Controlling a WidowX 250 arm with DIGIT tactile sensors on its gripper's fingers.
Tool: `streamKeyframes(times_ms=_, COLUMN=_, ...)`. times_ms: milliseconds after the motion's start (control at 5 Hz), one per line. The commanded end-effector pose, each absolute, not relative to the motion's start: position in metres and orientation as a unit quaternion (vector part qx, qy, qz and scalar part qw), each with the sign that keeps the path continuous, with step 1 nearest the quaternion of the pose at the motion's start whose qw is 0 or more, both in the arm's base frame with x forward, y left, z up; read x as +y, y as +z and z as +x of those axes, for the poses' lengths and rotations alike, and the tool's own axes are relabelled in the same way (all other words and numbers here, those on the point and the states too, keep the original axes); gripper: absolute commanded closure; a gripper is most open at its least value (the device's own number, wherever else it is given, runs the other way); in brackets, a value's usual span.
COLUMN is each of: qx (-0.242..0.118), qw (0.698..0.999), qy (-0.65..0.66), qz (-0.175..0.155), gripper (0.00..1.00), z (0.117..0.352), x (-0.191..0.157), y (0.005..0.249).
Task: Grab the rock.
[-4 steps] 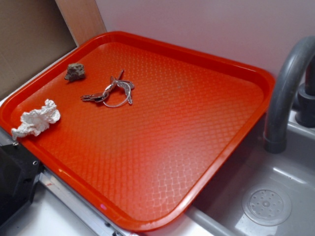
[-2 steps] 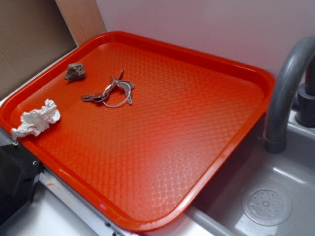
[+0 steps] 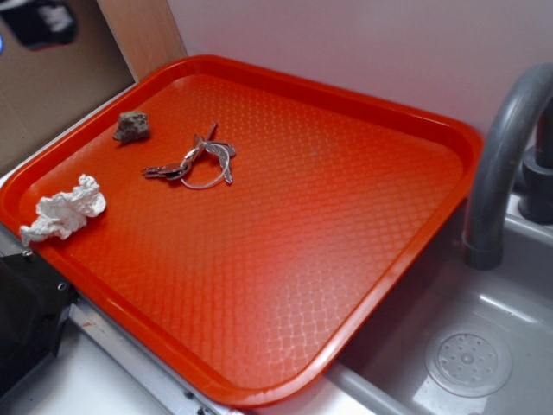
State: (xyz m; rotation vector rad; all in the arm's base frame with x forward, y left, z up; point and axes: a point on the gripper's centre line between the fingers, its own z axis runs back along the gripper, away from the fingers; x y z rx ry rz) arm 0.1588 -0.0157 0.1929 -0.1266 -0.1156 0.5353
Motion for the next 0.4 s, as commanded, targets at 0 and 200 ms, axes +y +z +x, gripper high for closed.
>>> streamKeyframes(times_ms=0, qx=-0.100, qw=0.863, qy=0.493, qz=-0.042, gripper=0.00, z=0.200, x=0.045, y=0.164)
streamKeyframes(times_ms=200, qx=-0.100, qw=0.796, qy=0.597, qz=-0.023, gripper=0.00, z=0.215, x=0.074, y=0.149)
